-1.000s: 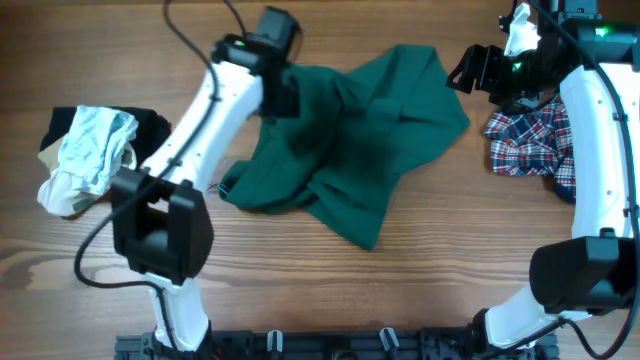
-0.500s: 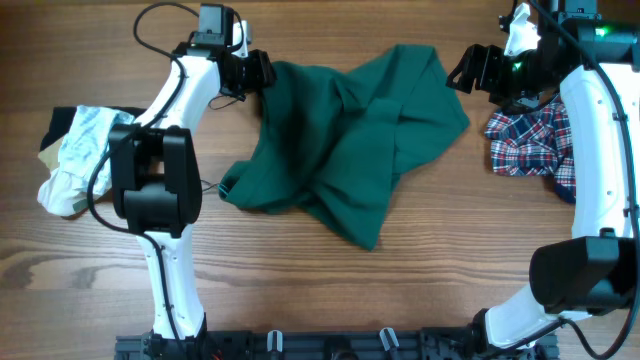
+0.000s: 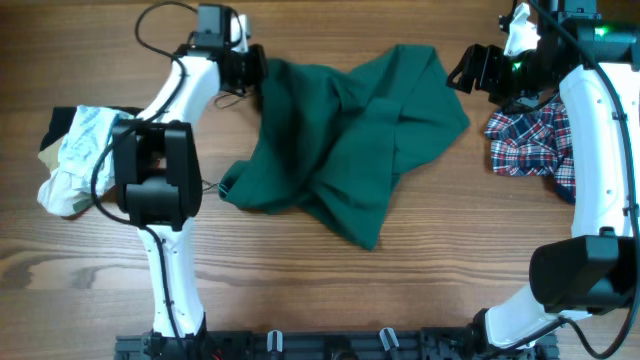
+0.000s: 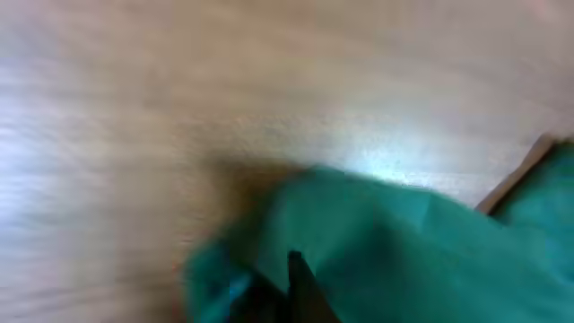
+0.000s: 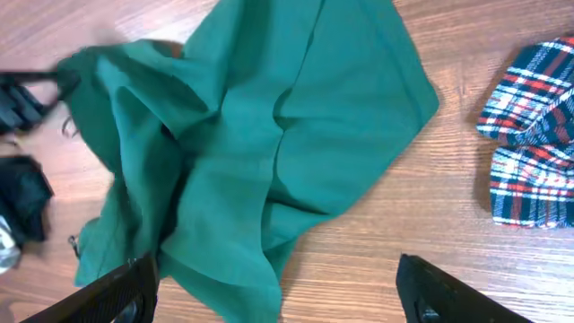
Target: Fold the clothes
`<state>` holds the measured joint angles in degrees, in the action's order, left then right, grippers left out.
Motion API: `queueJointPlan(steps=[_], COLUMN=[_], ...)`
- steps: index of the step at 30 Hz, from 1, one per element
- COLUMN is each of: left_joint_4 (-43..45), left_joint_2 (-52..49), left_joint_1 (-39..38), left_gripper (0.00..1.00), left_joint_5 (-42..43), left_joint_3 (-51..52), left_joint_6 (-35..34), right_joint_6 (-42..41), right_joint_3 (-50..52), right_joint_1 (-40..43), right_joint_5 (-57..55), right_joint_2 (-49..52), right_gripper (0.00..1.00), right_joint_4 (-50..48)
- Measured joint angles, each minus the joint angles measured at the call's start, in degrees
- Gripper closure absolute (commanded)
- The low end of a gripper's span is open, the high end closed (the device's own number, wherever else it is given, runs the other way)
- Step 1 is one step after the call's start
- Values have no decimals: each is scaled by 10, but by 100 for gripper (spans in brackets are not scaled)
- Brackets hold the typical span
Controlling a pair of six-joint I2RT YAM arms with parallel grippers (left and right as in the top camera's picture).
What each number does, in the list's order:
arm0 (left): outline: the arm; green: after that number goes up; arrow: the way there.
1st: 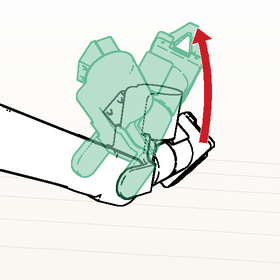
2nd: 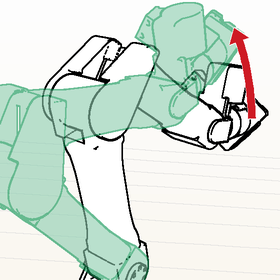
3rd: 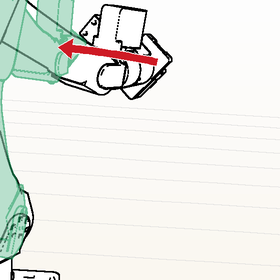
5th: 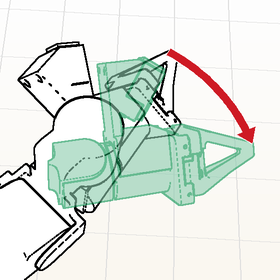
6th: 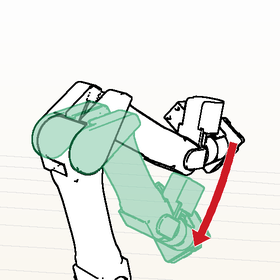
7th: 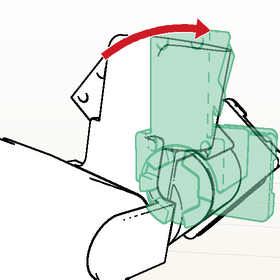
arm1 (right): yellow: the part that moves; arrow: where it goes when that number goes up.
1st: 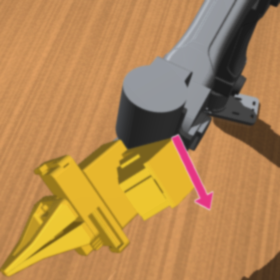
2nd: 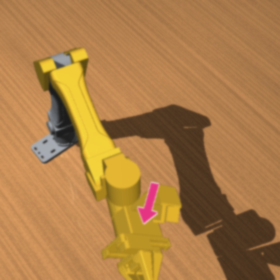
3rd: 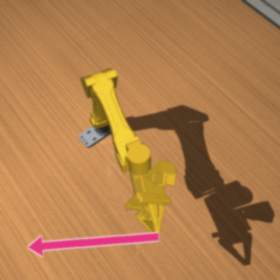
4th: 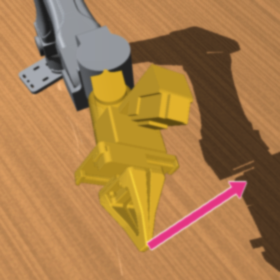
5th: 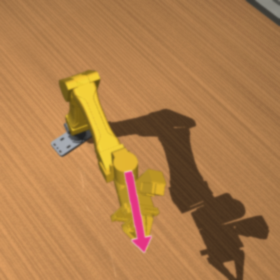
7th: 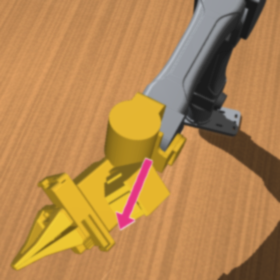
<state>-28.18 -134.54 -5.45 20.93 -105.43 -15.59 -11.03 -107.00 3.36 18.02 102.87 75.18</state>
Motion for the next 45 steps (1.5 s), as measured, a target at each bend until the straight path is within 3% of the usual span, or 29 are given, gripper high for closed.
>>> queueJointPlan(steps=[5, 10, 12, 13, 14, 15, 17, 19, 21, 29, 38, 39, 41, 45], left_joint_4=[-2, 2, -1, -2, -3, -7, -25, -41, -67, -220, -382, -391, -392, -393], left_joint_2=[34, 82, 83, 82, 82, 82, 82, 82, 82, 82, 144, 169, 204, 254], left_joint_1=[67, 119, 122, 121, 119, 118, 116, 116, 116, 115, 83, 77, 70, 66], left_gripper=[96, 96, 80, 67, 46, 35, 25, 24, 30, 48, 49, 49, 49, 47], left_joint_5=[0, -7, -28, -33, -37, -40, -46, -51, -60, -32, -19, -19, -18, -16], left_joint_3=[-55, -76, -76, -76, -76, -76, -76, -76, -76, -76, -76, -76, -76, -76], left_joint_6=[-6, -7, -10, -11, -11, -14, -14, -12, -13, 4, 44, 46, 49, 50], right_joint_6=[29, 39, 54, 63, 73, 81, 89, 95, 98, 137, 154, 154, 148, 139], right_joint_3=[12, 110, 170, 185, 213, 232, 256, 261, 261, 270, 354, 354, 354, 355], right_joint_1=[-1, -29, -54, -63, -75, -89, -116, -141, -162, -177, -231, -232, -232, -232], right_joint_5=[0, 0, 24, 37, 55, 70, 83, 93, 94, 78, 79, 80, 81, 111], right_joint_2=[0, 1, 4, 7, 7, 11, 14, 19, 27, 71, 73, 77, 88, 118], right_gripper=[20, 20, 18, 16, 14, 14, 13, 13, 15, 15, 14, 16, 36, 92], right_joint_4=[0, -90, -150, -165, -207, -227, -258, -282, -293, -207, -390, -406, -415, -382])
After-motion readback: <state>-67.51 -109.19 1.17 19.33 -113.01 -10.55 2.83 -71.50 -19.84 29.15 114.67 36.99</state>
